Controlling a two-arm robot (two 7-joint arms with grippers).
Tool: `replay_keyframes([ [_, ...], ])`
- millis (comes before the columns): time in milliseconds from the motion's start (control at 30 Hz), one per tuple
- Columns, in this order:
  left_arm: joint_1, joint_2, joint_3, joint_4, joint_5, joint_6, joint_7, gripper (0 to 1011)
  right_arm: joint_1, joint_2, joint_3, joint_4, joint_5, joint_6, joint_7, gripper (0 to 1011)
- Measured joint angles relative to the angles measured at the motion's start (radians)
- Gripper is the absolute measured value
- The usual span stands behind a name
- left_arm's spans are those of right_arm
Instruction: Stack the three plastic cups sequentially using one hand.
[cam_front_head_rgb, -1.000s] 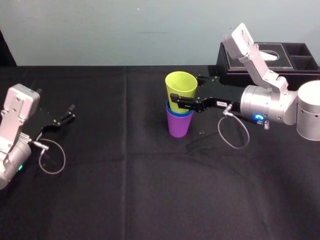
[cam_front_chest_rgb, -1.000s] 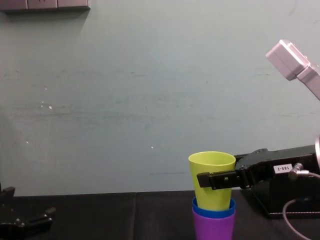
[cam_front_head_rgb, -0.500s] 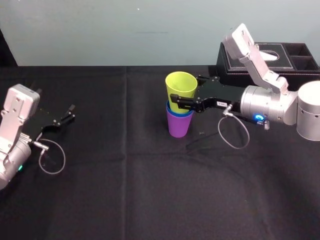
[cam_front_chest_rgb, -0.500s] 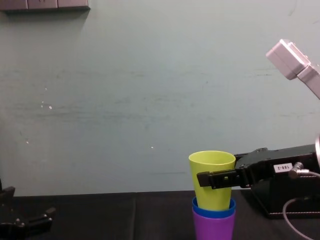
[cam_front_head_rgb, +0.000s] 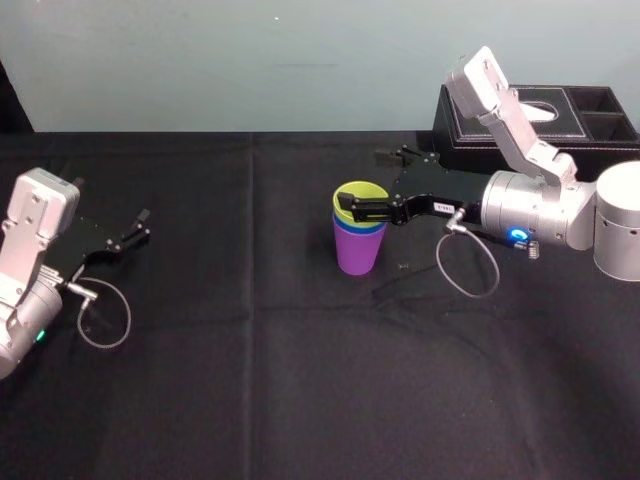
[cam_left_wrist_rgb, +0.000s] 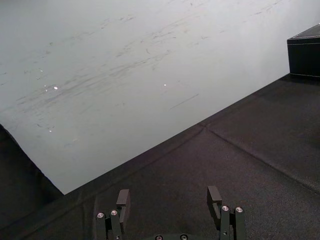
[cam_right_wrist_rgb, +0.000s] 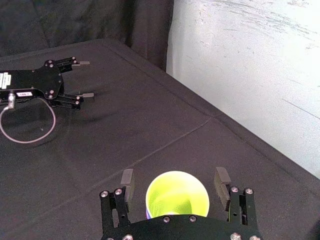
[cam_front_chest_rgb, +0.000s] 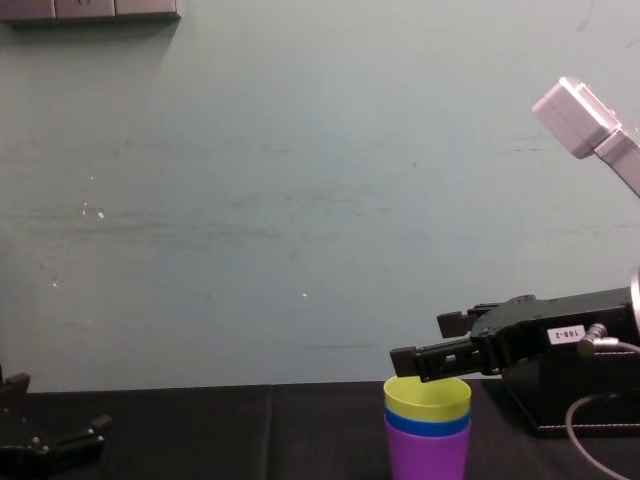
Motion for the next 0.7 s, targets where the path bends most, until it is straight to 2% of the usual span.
replay_keyframes([
  [700, 0.000, 0.000, 0.000, 0.000, 0.000, 0.000, 0.000, 1011, 0.000, 0.000, 0.000, 0.000, 0.000, 0.000, 0.000, 1003],
])
